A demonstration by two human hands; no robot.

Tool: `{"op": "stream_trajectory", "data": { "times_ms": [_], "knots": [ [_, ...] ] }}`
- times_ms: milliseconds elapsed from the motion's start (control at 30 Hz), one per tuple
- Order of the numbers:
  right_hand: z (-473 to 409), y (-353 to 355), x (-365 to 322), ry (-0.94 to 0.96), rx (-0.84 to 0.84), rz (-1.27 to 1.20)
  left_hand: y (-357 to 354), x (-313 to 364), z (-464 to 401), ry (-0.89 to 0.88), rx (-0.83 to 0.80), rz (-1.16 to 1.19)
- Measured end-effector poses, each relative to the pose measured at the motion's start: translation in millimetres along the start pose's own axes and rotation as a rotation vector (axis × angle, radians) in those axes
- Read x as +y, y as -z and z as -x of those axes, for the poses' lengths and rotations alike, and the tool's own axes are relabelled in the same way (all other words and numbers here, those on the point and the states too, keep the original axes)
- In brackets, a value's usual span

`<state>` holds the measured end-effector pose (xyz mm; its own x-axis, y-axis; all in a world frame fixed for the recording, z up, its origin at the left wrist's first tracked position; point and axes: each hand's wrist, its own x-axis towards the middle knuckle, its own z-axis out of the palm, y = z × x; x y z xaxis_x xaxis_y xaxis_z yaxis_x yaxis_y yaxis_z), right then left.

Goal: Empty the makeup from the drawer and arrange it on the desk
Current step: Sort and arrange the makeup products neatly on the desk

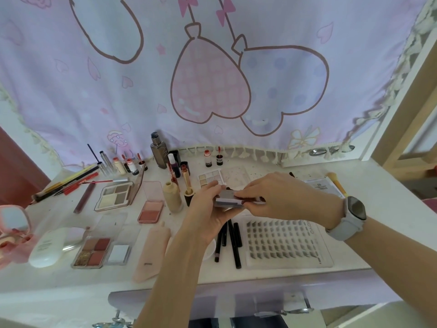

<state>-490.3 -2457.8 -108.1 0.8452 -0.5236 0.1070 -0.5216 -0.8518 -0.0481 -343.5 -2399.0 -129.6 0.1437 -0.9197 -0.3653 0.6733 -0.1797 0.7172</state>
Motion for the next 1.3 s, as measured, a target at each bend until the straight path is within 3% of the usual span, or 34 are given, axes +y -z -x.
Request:
{"op": "stream_trajectory", "data": {
  "times_ms": [200, 400, 700, 1000, 1100, 1300],
  "knots": [
    [5, 4, 4, -0.021, -0.112, -0.126, 4, -4, -1, 0.049, -0.093, -0.074],
    [7, 3, 3, -0.053, -0.113, -0.181, 12, -4, -3, -0.007, -0.223, -0.158],
    [13, 0, 1, -0.139, -0.013, -0.113, 8, -11, -5, -0.087, -0.171, -0.345],
    [18, 3, 29, -0.468, 0.194, -0.505, -7, -16, -19, -0.021, -0.185, -0.285],
    [21, -4, 44, -0.639, 0.238, -0.537, -19, -15, -30, 0.053, -0.136, -0.262],
    [28, -16, 72, -0.828, 0.349, -0.464, -42, -21, -54, 0.003, -0.104, -0.515]
  ]
}}
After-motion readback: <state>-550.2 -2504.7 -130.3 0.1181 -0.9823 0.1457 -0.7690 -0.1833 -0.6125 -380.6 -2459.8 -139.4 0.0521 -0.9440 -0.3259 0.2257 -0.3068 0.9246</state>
